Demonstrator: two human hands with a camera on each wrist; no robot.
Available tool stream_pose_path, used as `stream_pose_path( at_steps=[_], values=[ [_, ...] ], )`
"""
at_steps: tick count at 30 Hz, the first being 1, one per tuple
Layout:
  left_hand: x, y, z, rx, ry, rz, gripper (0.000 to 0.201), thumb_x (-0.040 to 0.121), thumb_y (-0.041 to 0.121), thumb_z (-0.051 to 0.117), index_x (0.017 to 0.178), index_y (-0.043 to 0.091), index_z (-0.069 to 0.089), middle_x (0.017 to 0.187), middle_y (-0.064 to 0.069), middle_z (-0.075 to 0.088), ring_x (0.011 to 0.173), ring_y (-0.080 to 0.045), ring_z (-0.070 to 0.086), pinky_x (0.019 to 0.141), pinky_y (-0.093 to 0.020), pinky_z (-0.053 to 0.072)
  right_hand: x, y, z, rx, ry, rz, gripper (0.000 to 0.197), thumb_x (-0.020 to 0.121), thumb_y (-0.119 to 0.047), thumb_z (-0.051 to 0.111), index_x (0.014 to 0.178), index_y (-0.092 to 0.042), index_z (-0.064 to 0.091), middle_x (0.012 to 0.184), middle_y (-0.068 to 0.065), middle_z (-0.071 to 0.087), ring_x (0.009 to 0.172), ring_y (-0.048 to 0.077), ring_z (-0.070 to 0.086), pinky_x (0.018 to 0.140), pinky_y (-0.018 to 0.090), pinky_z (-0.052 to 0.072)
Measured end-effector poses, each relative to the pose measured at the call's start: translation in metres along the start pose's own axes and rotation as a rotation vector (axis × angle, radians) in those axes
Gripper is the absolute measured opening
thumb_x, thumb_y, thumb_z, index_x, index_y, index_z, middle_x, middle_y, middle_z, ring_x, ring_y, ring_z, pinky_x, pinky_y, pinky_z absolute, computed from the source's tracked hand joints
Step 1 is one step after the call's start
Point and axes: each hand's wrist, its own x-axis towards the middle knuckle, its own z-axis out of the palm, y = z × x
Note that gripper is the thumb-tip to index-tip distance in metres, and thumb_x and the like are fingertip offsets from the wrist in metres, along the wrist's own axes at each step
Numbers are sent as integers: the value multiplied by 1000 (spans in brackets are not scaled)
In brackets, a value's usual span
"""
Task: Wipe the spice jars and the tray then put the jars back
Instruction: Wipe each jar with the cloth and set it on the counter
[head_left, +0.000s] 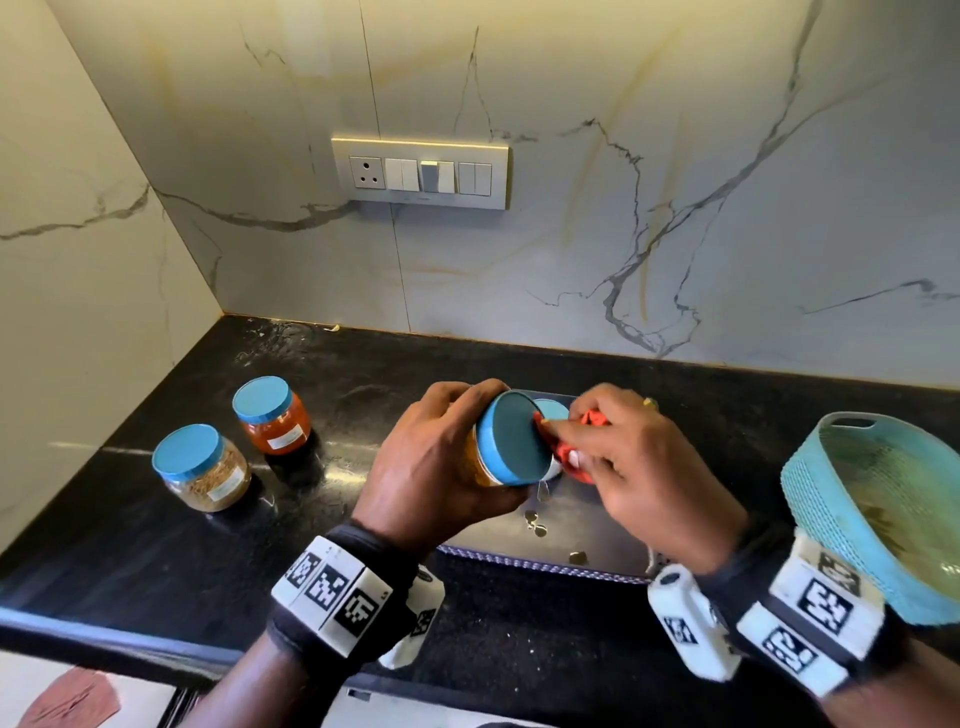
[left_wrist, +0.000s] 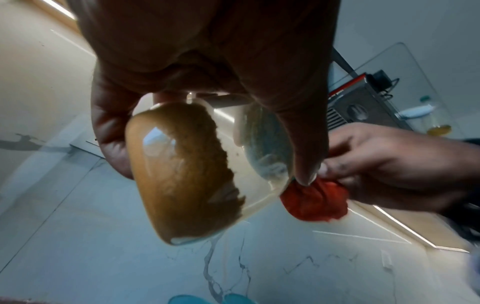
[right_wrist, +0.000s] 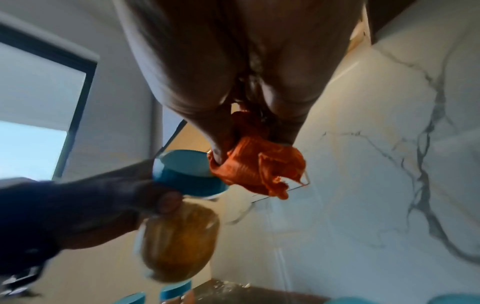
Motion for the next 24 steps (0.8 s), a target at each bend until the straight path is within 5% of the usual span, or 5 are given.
stream_pose_path(
  at_steps=[2, 7, 9, 12, 24],
  values=[
    [-1, 3, 3, -21, -18, 19, 86, 62, 60, 83, 138, 33, 55, 128, 6, 59, 113, -14, 61, 90, -35, 57, 12, -3, -1, 16, 9, 41, 41, 84, -10, 58, 120, -20, 74, 101, 1, 60, 91, 22, 59, 81, 43, 52],
    [6, 0, -7, -15, 1, 28, 89, 62, 66, 78, 140, 28, 54, 130, 3, 59, 114, -15, 62, 90, -36, 58, 11, -36, -1, 102, -3, -15, 45, 85, -9, 61, 128, -20, 70, 110, -1, 60, 100, 12, 55, 92, 6, 32],
    [6, -4, -12, -38, 23, 26, 87, 62, 65, 77, 138, 29, 54, 129, 4, 59, 114, -12, 61, 90, -31, 56, -3, -38, -3, 95, -60, -49, 46, 87, -10, 59, 130, -25, 68, 109, -3, 57, 99, 14, 56, 93, 10, 36],
    [3, -4, -8, -77, 35, 27, 86, 63, 65, 78, 137, 27, 56, 129, 7, 61, 117, -8, 58, 92, -24, 52, -12, -19, -7, 62, -142, -19, 47, 96, -21, 44, 136, -37, 61, 105, -4, 49, 96, 14, 53, 85, 34, 51],
    [5, -1, 4, -100, -26, 85, 85, 63, 58, 83, 137, 29, 53, 129, 10, 61, 123, -7, 54, 94, -25, 52, 4, -9, -6, -81, -51, 95, 49, 93, -32, 38, 137, -44, 57, 99, -2, 50, 85, 21, 54, 72, 48, 52]
  ],
)
